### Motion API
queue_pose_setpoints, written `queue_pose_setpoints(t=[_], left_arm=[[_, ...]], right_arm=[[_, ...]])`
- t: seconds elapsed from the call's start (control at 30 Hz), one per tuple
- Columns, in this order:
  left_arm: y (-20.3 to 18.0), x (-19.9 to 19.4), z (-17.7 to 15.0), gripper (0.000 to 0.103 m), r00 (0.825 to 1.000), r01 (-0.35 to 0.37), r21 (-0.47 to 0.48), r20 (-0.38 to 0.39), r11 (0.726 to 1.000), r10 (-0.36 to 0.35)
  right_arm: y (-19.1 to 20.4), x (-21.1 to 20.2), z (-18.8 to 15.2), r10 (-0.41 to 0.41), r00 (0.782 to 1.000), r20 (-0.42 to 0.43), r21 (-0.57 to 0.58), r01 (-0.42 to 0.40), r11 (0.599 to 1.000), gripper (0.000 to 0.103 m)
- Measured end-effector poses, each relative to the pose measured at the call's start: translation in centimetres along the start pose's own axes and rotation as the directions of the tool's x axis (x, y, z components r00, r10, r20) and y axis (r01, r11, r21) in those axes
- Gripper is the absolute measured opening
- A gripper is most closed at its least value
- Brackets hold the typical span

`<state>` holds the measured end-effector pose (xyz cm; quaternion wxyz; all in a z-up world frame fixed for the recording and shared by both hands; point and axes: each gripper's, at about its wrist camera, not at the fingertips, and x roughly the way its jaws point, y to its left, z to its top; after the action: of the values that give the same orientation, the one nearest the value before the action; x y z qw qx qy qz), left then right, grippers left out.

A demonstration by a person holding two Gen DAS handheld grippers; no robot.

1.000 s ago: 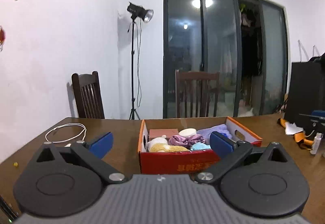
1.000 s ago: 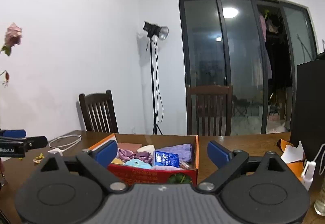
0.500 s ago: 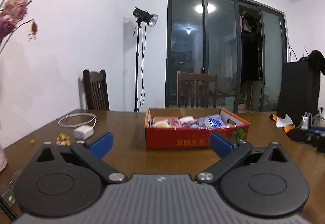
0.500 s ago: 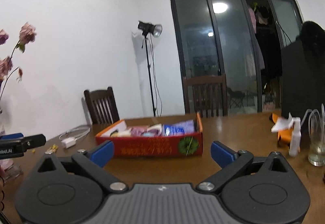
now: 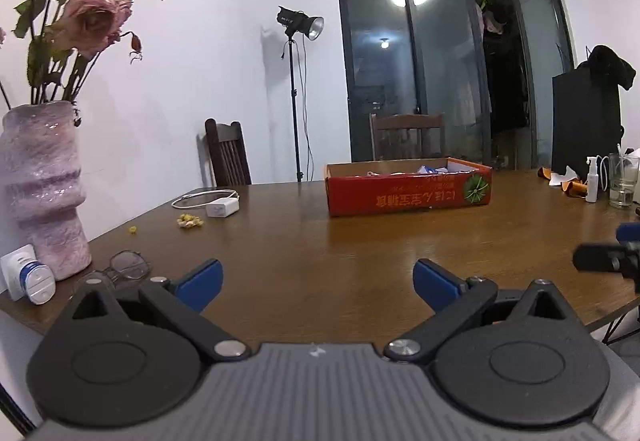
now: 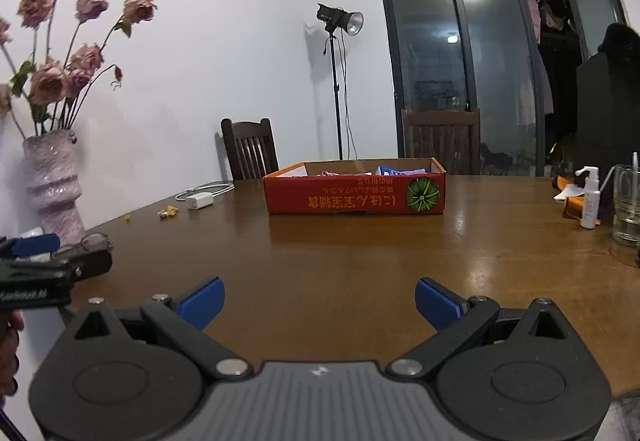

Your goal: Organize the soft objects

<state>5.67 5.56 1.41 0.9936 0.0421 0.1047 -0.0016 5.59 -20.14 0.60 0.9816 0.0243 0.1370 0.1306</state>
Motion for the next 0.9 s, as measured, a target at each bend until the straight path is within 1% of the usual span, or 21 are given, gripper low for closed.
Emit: queue_pose_setpoints(t=[0.13, 0.33, 0.57, 0.9], left_arm=[[0.1, 0.0, 0.7, 0.103, 1.0, 0.006, -0.028, 0.013, 1.0, -0.006], [-0.1, -0.3, 0.8, 0.103, 0.999, 0.019, -0.029, 0.036, 0.999, -0.018], [-0.4, -0.3, 0.8, 0.103, 0.999, 0.036, -0.027, 0.035, 0.999, -0.035], [-0.2, -0.2, 0.9, 0.103, 0.999, 0.032, -0.03, 0.039, 0.999, -0.03]], right_arm=[[0.7, -0.7, -1.1, -0.005, 1.0, -0.008, -0.012, 0.005, 1.0, 0.102], [-0.5, -0.5, 0.0, -0.018, 1.0, 0.02, 0.025, 0.017, 1.0, 0.102], [-0.5, -0.2, 0.2, -0.03, 0.999, 0.025, 0.018, 0.03, 0.999, 0.103], [-0.8, -0.3, 0.2, -0.043, 0.998, 0.038, 0.016, 0.043, 0.999, 0.103]])
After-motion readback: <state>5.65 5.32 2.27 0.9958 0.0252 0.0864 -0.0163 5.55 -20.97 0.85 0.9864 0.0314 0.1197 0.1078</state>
